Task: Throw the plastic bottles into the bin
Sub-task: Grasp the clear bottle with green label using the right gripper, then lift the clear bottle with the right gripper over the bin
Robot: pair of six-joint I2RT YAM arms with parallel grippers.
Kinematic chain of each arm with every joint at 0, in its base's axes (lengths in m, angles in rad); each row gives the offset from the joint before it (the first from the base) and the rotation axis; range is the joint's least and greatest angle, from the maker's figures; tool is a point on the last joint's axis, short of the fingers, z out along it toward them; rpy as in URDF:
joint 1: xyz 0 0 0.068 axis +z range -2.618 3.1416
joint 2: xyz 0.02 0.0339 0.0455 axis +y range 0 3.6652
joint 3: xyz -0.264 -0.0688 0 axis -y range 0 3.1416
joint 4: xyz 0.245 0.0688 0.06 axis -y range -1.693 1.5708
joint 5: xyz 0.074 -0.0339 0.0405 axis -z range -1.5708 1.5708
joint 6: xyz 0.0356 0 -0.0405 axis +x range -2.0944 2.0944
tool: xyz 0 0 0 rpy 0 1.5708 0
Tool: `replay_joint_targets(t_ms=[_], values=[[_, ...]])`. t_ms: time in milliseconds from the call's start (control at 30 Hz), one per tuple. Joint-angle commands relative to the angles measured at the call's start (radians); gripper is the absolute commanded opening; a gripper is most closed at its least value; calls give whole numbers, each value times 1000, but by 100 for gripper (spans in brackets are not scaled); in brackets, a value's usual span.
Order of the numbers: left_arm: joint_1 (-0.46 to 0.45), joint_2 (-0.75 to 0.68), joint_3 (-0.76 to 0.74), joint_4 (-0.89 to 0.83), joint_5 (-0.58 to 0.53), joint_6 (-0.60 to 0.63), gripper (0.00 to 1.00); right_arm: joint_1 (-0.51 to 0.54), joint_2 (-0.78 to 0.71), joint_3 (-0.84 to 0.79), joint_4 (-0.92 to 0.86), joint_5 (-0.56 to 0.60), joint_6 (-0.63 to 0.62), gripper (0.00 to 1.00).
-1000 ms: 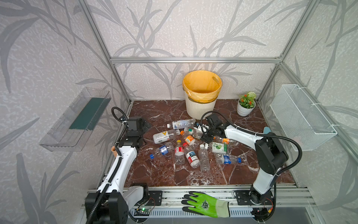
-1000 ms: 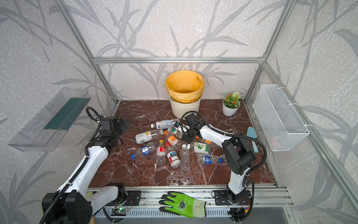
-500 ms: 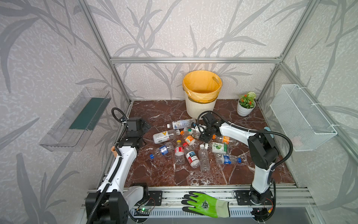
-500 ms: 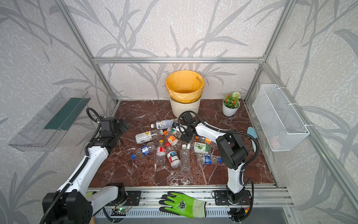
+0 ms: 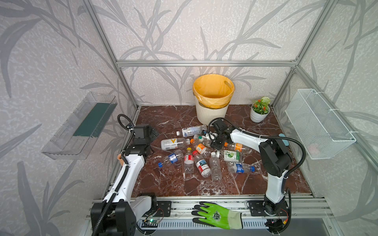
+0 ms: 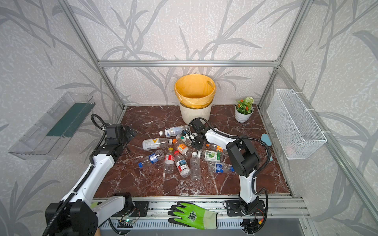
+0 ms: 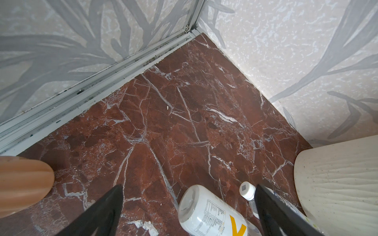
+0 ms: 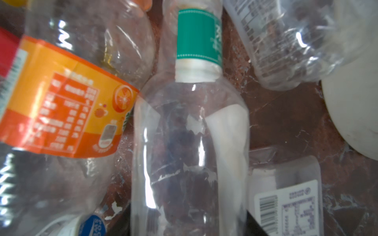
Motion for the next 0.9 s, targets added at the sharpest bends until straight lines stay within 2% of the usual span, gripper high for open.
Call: replay_joint_targets(t_ms=[0, 267, 433, 700, 867], values=[[5, -13, -9, -8, -6, -13, 99, 4, -61, -4, 20, 1, 27, 54], [5, -20, -7, -12, -8, -5, 99, 3, -165, -49, 82, 17, 79, 54], [6, -23, -8, -17, -12, -2, 99, 3, -296, -128, 177, 1, 116, 53], [6, -25, -5, -21, -9, 1, 99, -36, -599, -329, 541, -6, 270, 52], [6, -15, 5, -37, -4, 17, 99, -48, -771, -373, 707, 106, 313, 51]])
